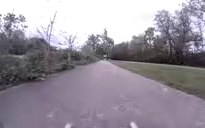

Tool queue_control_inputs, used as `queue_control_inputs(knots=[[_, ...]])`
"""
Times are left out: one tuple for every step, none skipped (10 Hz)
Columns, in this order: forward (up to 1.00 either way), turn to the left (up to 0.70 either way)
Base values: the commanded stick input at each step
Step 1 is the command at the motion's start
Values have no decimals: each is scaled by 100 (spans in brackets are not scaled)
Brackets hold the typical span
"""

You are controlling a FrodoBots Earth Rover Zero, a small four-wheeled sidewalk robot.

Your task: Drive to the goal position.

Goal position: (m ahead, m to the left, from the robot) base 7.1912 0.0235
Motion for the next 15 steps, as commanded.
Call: queue_control_inputs(knots=[[70, 0], [70, 0], [70, 0], [70, 0], [70, 0], [70, 0], [70, 0], [70, 0], [70, 0], [70, 0], [70, 0], [70, 0], [70, 0], [70, 0], [70, 0]])
